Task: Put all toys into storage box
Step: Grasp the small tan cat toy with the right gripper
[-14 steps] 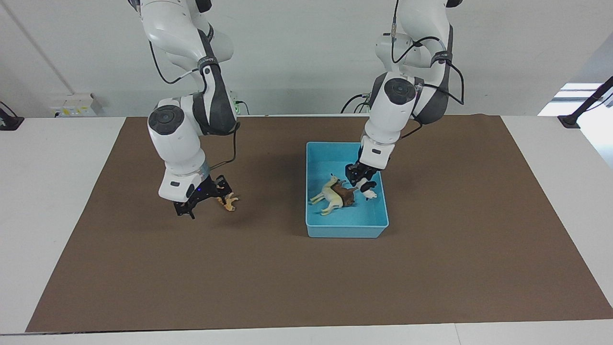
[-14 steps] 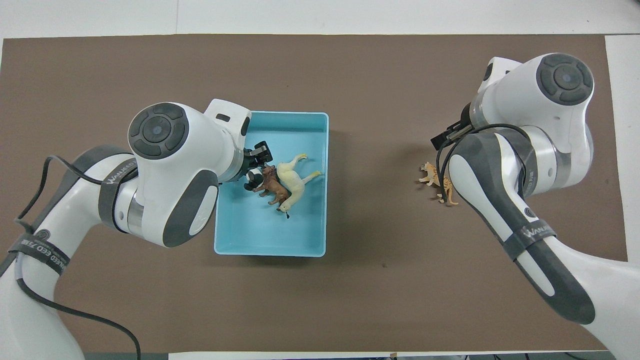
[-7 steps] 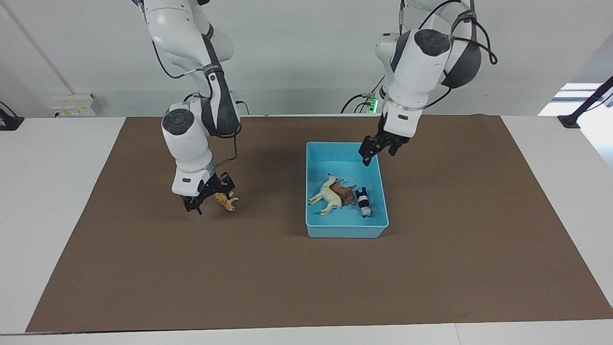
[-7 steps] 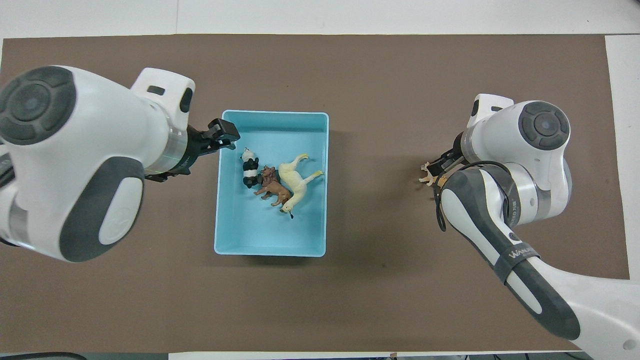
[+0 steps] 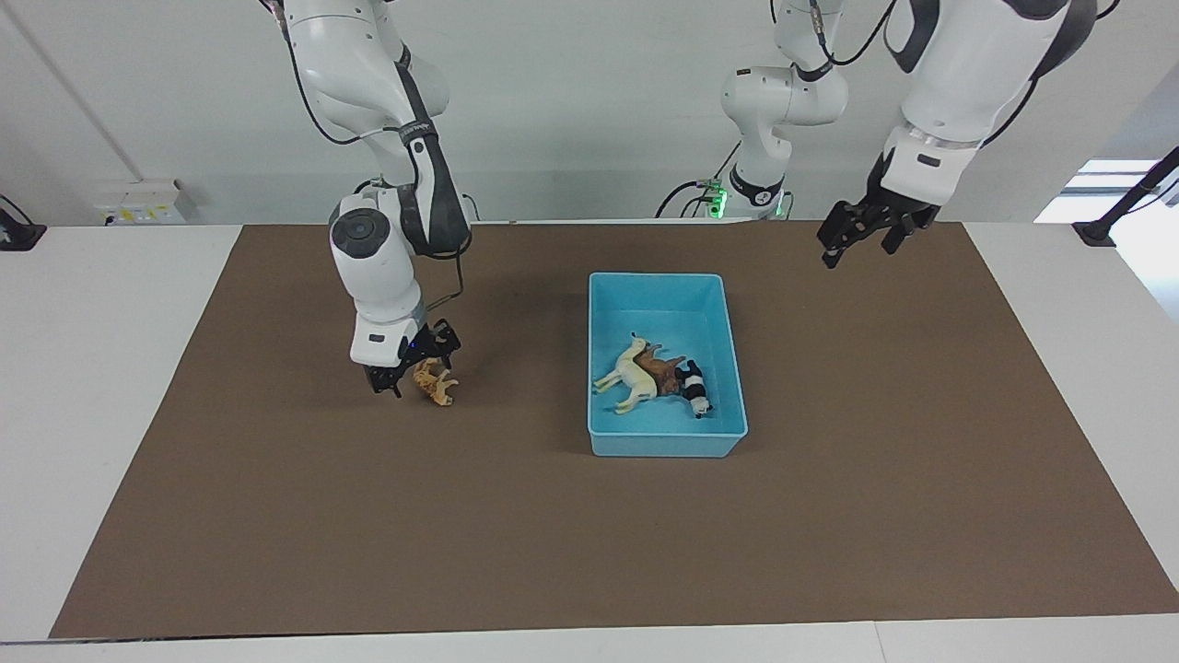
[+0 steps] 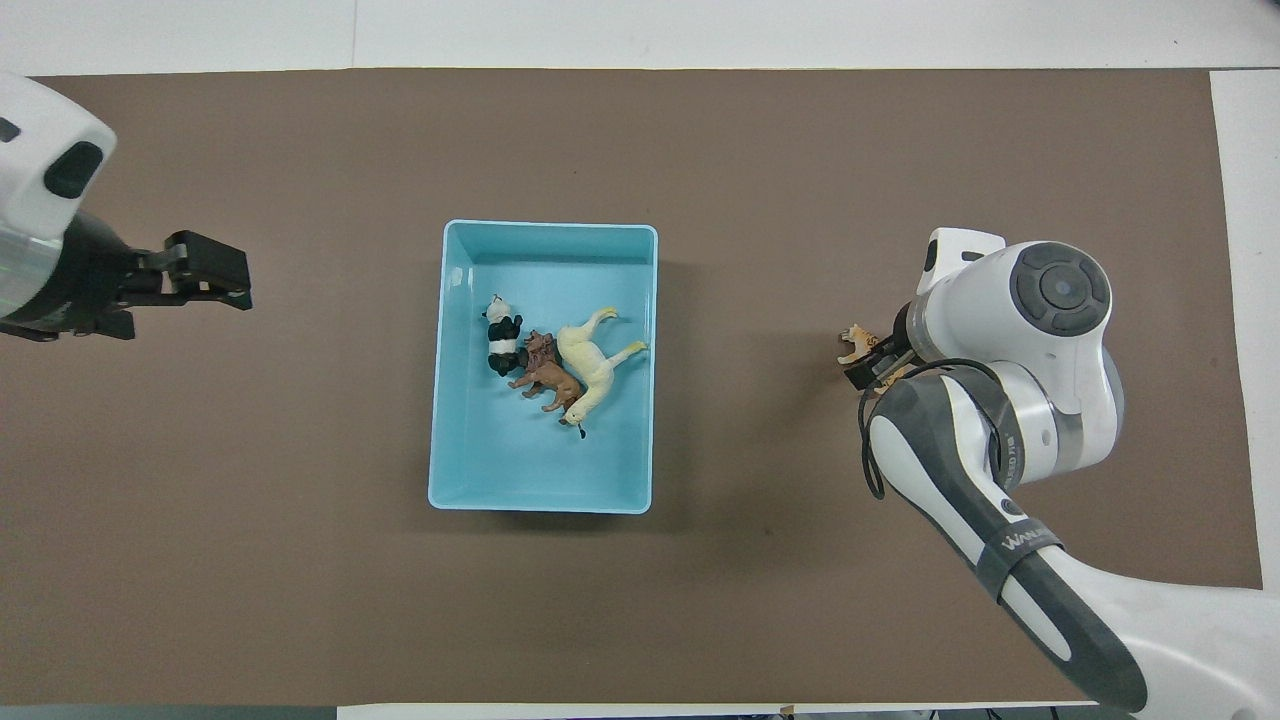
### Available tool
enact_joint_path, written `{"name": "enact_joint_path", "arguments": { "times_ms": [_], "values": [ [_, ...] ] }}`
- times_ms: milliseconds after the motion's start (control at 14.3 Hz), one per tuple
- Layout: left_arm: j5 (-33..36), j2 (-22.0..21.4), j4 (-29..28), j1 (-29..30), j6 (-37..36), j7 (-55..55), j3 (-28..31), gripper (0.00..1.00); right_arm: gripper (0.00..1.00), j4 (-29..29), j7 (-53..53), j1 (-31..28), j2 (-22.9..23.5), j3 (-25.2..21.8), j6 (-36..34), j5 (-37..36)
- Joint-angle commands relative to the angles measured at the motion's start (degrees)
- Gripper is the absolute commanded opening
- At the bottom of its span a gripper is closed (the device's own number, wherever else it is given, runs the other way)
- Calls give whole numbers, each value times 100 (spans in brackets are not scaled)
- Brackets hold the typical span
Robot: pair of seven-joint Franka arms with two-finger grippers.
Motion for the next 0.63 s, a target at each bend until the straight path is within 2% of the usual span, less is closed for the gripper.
{"name": "enact_joint_path", "arguments": {
  "times_ms": [0,70,279,559],
  "values": [
    [207,111,-124,89,-66,1274,-65,100,100,-420,-73,-34,-286,36,142,76],
    [199,-99,-467,106,75,1373,-65,100,100,-481,-82,-35,-294,36,194,76],
    [128,-162,-593,492,120,1436,-65,100,100,-710,-82,-26,-356,36,510,76],
    [128,-399,-1165,502,480,1418,-65,100,100,-728,14,105,-242,36,712,76]
  ]
}}
